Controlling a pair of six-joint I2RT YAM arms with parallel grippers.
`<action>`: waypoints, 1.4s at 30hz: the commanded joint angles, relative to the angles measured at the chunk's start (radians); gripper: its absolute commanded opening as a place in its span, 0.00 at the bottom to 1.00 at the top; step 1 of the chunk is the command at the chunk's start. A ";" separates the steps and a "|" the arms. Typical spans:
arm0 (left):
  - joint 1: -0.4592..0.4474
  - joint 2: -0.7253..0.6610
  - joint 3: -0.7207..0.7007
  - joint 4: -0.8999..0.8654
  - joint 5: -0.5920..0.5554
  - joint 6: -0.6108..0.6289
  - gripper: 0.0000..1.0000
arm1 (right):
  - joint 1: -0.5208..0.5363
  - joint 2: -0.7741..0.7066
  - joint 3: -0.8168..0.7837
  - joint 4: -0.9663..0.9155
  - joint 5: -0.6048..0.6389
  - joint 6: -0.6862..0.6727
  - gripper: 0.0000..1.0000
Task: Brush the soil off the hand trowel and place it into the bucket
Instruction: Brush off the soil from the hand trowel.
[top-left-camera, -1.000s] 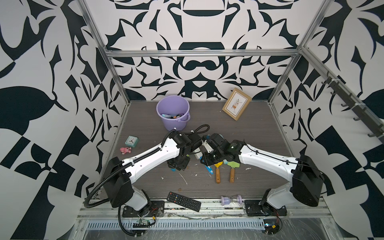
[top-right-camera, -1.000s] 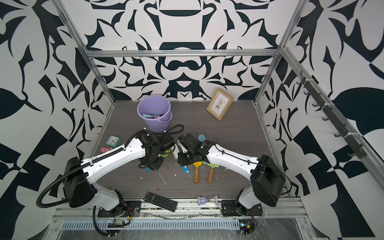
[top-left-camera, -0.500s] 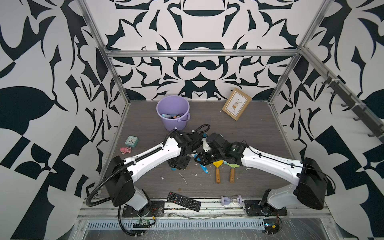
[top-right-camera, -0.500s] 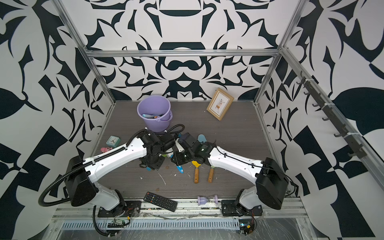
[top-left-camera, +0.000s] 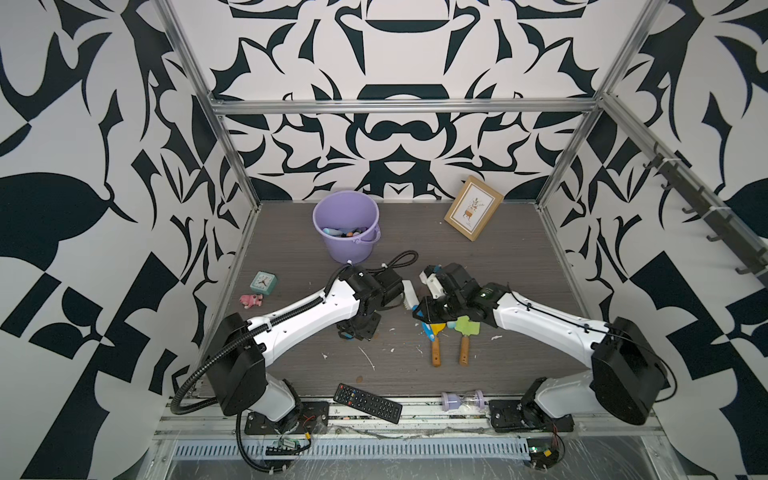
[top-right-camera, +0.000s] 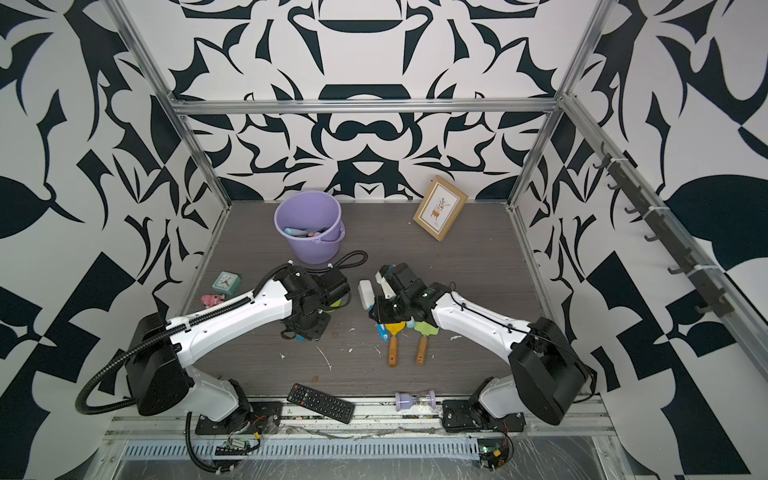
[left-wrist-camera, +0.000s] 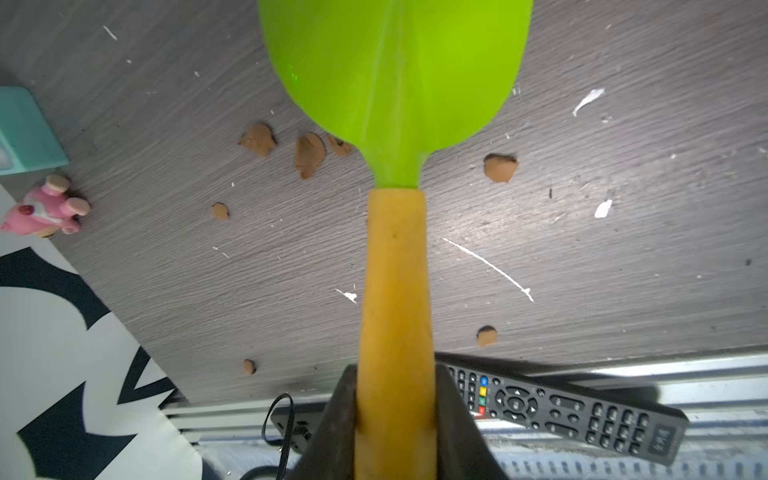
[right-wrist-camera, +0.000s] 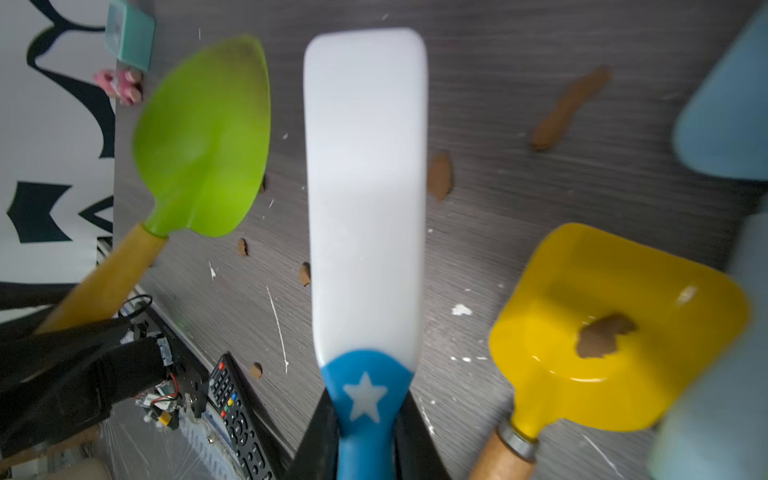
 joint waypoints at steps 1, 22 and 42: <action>0.030 -0.091 -0.072 0.109 0.124 -0.005 0.00 | -0.030 -0.094 0.011 -0.004 -0.056 -0.008 0.00; 0.577 -0.293 -0.773 2.012 1.446 -1.037 0.00 | -0.243 -0.253 -0.328 0.851 -0.450 0.594 0.00; 0.590 -0.042 -0.821 2.654 1.461 -1.369 0.00 | -0.240 -0.152 -0.348 1.259 -0.400 0.825 0.00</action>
